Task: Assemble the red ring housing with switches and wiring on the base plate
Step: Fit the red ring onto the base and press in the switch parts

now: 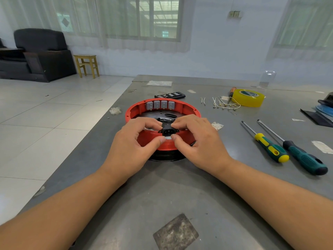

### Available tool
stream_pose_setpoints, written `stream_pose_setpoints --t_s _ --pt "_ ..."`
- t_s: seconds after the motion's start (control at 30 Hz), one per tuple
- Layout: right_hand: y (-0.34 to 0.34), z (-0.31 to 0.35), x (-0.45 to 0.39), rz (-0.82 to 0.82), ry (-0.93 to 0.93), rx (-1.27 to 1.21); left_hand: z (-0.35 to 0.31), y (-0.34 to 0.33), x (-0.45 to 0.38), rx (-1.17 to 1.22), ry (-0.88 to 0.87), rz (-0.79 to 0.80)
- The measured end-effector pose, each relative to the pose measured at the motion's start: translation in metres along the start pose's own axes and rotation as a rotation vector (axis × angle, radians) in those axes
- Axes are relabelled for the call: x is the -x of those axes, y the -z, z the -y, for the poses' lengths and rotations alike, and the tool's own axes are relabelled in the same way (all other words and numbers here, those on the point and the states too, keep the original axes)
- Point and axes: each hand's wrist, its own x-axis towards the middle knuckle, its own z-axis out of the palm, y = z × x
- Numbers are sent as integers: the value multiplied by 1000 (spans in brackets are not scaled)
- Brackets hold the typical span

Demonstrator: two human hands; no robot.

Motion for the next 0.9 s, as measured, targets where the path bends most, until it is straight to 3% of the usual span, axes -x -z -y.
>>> stream_pose_setpoints --t_s 0.13,0.37,0.63,0.9 --pt "2 -4 1 49 34 31 1 3 -2 -161 -136 126" --pt "14 -23 3 228 207 177 15 20 -7 -242 -232 299" --pt "9 -29 4 135 285 188 14 15 -6 -266 -232 275" --pt "9 -29 5 148 259 176 15 13 -6 -274 -265 229"
